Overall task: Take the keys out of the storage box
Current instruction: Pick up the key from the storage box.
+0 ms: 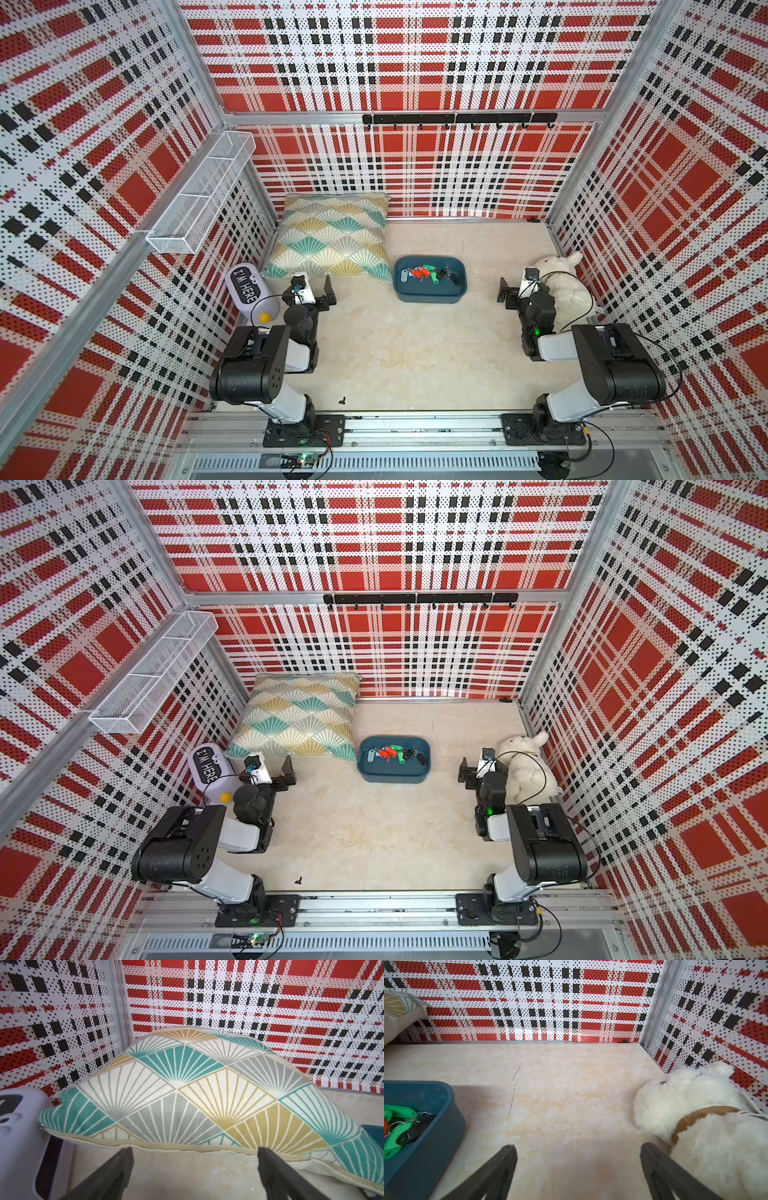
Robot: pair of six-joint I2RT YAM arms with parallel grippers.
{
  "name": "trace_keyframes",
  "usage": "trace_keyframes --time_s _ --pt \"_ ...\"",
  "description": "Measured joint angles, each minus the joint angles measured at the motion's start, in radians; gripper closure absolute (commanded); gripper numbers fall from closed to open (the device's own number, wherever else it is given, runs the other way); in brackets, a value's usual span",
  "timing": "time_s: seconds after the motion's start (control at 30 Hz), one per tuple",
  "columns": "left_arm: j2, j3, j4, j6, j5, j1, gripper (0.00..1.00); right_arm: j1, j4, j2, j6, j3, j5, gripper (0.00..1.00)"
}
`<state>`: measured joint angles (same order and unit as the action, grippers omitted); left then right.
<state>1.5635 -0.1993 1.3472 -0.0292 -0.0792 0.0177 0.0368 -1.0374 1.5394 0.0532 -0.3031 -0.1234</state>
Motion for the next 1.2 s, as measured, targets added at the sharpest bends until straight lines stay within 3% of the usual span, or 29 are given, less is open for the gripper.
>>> trace_keyframes --time_s 0.8,0.97,1.13,1.2 --pt "0.0 0.0 0.0 0.0 0.0 0.0 0.01 0.0 0.0 0.0 0.0 0.0 0.0 0.0" --pt "-0.014 0.0 -0.008 0.0 -0.046 -0.017 0.01 0.0 0.008 0.0 0.0 -0.003 -0.002 0.0" --pt "-0.157 -0.006 -0.092 0.014 -0.156 -0.084 0.01 0.053 0.256 -0.078 0.002 -0.154 -0.113 0.0" --pt "-0.228 -0.04 -0.183 0.001 -0.224 -0.123 0.01 0.076 0.332 -0.147 0.065 -0.206 -0.156 0.0"
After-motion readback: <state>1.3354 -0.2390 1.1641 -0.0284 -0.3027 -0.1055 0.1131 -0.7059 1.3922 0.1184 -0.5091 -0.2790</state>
